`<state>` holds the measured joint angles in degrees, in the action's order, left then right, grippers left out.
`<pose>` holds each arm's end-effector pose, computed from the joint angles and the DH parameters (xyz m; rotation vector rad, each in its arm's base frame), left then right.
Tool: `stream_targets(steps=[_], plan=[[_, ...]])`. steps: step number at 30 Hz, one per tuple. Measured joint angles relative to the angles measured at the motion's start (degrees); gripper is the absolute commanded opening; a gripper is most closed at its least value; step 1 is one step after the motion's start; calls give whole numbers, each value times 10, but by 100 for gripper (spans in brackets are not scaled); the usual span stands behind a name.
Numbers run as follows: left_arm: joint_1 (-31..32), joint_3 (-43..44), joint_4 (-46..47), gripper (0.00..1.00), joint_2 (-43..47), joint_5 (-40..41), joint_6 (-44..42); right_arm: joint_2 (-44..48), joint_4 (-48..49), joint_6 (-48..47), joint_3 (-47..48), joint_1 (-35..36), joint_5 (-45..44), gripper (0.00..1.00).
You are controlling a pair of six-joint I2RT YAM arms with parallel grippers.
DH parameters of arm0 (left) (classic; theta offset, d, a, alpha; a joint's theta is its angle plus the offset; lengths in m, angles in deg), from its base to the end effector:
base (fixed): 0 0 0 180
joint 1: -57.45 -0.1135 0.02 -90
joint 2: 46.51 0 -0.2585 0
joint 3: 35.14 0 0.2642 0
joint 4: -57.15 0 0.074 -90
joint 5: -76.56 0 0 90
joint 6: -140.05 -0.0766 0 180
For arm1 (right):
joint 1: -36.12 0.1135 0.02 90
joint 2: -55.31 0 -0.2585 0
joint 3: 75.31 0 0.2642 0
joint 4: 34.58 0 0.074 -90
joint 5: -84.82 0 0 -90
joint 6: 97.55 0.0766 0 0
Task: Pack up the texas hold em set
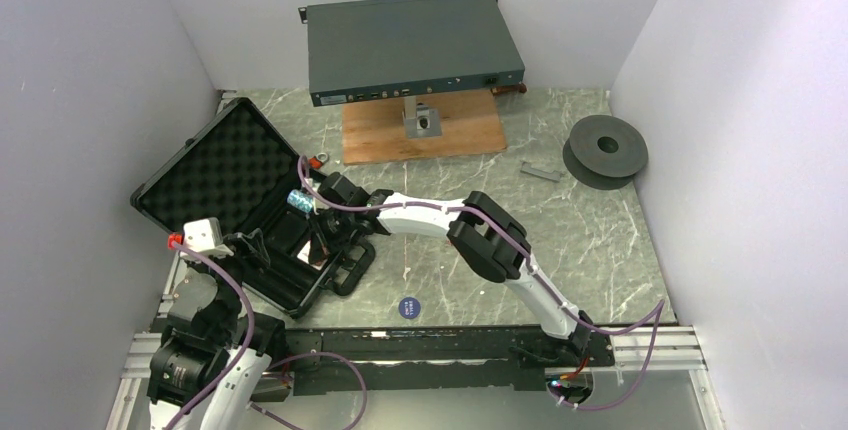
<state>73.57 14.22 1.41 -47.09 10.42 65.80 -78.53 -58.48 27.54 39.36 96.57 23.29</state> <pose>0.0841 0.0079 0.2974 -0.3040 1.6546 -0.0660 0.2404 0.4981 0.1167 -0.8632 2.5119 1.2987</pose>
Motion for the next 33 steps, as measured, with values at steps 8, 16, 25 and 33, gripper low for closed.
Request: stream_targets(steps=[8, 16, 25, 33], plan=[[-1, 0, 0, 61, -2, 0, 0, -2, -1, -5, 1, 0, -5, 0], [-7, 0, 1, 72, -12, -2, -5, 0, -8, -17, 4, 0, -12, 0], [-10, 0, 1, 84, -12, -15, -12, 40, -67, -47, 5, -1, -46, 18], [-11, 0, 1, 93, -12, -26, -15, 113, -106, -72, 21, -10, -65, 30]])
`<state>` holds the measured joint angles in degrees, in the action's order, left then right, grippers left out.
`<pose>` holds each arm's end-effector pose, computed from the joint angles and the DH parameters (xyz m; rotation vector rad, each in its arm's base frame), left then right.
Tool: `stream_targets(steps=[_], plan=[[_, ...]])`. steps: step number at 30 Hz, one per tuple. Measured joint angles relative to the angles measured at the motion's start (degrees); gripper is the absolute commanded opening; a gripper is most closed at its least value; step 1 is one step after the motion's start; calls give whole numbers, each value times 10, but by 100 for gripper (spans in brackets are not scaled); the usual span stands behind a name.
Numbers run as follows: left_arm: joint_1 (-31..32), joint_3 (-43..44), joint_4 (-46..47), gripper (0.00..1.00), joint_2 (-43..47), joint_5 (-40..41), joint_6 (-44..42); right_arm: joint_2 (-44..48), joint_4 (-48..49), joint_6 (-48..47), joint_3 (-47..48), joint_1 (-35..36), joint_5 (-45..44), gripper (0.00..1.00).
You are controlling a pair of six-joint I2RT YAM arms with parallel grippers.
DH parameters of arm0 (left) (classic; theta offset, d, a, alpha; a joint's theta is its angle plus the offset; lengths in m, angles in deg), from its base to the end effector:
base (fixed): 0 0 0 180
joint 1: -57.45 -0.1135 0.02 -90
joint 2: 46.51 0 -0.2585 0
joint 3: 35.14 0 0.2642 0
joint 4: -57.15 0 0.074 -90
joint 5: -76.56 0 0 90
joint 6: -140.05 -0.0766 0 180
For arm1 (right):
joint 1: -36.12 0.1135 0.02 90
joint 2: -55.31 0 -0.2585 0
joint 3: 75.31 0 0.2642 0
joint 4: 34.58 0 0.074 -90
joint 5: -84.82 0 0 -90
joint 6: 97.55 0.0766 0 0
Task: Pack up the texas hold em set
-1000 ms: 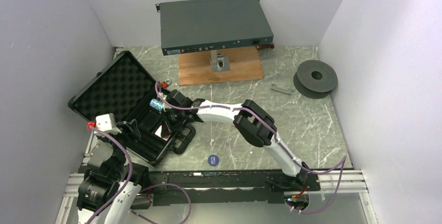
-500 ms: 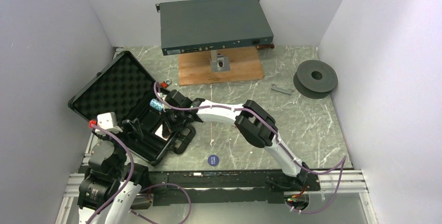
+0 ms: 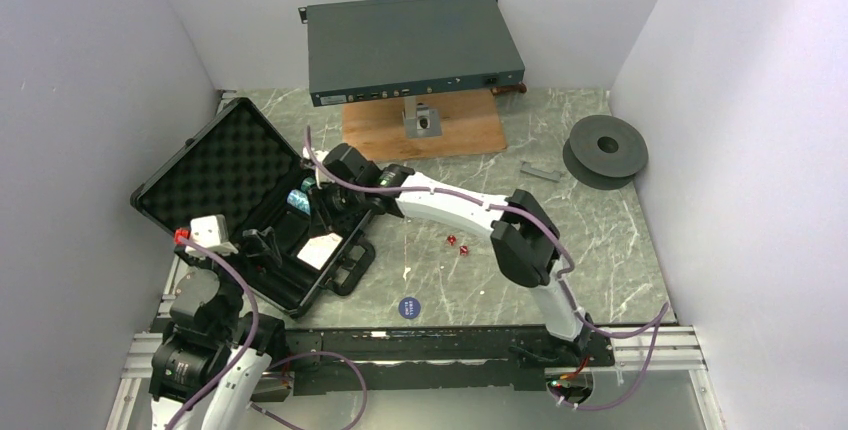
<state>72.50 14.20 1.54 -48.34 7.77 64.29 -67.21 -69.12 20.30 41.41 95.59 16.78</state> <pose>0.0884 0.0049 0.2961 -0.2612 1.6828 -0.0643 0.2458 0.4731 0.2109 -0.9039 2.3622 1.1583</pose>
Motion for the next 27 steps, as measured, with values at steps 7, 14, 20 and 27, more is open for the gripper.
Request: stream_targets(steps=[7, 14, 20, 27], plan=[[0, 0, 0, 100, -12, -15, 0, 84, -28, -30, -17, -6, -49, 41], [-13, 0, 6, 98, -56, -41, 0, 189, -39, -45, -111, -7, -110, 57], [-20, 0, 20, 97, -126, -92, 2, 255, -51, -48, -212, -8, -161, 67], [-20, -11, 104, 92, -220, -206, 31, 299, -67, -47, -290, -16, -221, 81]])
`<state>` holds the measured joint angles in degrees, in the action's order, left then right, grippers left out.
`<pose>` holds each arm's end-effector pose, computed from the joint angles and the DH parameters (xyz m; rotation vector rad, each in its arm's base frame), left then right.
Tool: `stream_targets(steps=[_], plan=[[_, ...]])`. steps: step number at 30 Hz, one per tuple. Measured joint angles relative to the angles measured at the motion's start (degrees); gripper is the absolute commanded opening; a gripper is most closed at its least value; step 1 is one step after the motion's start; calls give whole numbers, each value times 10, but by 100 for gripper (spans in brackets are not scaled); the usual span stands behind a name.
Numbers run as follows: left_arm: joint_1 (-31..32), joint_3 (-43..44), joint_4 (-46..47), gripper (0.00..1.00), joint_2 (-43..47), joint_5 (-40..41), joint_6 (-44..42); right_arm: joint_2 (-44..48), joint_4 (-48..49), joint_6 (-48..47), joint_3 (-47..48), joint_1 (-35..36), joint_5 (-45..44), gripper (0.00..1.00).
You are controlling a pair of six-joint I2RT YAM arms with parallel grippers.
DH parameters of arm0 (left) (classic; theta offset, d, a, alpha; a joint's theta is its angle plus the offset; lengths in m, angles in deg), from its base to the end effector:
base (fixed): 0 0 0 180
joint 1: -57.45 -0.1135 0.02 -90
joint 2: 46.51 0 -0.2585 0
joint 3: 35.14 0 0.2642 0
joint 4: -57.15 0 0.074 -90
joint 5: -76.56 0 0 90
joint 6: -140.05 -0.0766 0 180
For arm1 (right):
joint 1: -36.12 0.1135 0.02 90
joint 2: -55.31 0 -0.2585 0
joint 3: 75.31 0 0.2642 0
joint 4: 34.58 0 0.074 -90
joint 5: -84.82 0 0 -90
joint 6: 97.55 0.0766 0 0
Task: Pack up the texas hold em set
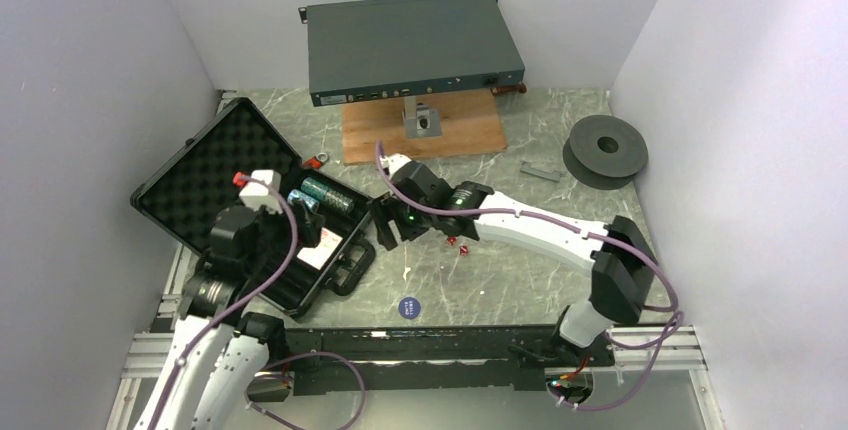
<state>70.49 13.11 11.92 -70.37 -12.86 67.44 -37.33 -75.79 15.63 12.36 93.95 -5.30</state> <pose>0.1609 -0.0365 0.2736 -0.0808 1.9482 -0.3432 0.2128 0.3380 0.2402 -0.7382 2.3698 0.6464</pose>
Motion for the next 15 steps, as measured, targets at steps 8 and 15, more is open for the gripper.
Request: stream_targets(steps=[8, 15], plan=[[13, -8, 133, 86, -199, -102, 18, 121, 18, 30, -138, -127, -14, 82], [89, 21, 215, 74, -389, -108, -13, 179, 16, 35, -178, -155, -15, 82]])
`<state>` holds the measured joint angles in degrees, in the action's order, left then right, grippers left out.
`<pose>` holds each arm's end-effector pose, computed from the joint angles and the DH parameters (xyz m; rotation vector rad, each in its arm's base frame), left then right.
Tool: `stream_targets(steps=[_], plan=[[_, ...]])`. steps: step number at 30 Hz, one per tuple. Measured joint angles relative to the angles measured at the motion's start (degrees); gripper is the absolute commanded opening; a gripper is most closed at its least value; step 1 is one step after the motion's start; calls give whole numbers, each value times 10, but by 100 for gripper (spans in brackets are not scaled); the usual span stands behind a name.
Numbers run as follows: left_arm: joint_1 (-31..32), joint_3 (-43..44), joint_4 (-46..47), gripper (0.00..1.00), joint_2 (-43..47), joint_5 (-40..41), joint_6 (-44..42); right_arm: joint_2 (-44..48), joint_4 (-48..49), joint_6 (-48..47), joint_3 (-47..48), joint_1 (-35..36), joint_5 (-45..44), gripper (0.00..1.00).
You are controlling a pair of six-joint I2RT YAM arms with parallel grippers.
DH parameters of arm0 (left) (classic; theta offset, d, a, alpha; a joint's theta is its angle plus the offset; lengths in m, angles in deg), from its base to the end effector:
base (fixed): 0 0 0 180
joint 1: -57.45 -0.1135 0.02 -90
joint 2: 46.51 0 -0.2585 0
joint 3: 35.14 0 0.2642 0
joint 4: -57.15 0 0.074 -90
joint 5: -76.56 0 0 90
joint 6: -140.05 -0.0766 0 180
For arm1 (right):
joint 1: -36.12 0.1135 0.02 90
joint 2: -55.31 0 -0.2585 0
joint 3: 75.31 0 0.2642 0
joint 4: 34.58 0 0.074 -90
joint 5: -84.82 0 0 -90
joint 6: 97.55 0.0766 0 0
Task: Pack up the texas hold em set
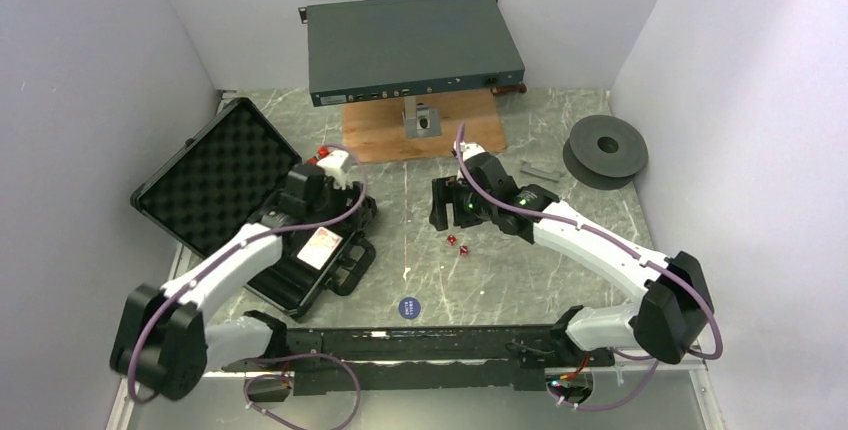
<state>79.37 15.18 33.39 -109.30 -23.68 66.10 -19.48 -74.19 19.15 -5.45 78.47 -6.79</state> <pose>0.2549 -0.1173 0.1981 0.2170 2.2391 -0.5611 0.2400 0.2158 0.2346 -0.3150 2.3967 0.5460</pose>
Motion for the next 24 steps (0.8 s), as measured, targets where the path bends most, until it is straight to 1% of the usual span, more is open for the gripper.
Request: stream_targets(steps=[2, 5, 13, 14, 15, 16, 18, 19, 24], plan=[[19, 22, 10, 74, -55, 5, -17, 10, 0, 0, -4, 0, 0, 82], [32, 44, 28, 72, -113, 10, -35, 28, 0, -1, -19, -1, 0, 82], [33, 62, 44, 62, -203, 23, -64, 58, -4, -9, -35, -9, 0, 82], [33, 62, 44, 59, -209, 24, -63, 59, -5, -10, -35, -10, 0, 82], [34, 62, 44, 52, -216, 25, -63, 61, -5, -11, -35, -10, 0, 82], [35, 62, 45, 40, -221, 25, -63, 62, -5, -12, -35, -11, -1, 82], [38, 62, 53, 7, -228, 26, -61, 63, -4, -15, -37, -11, -1, 82], [41, 62, 56, 0, -231, 26, -66, 63, -4, -16, -39, -12, -1, 82], [55, 92, 48, 0, -256, 42, -79, 63, -4, -17, -51, -12, -1, 82]])
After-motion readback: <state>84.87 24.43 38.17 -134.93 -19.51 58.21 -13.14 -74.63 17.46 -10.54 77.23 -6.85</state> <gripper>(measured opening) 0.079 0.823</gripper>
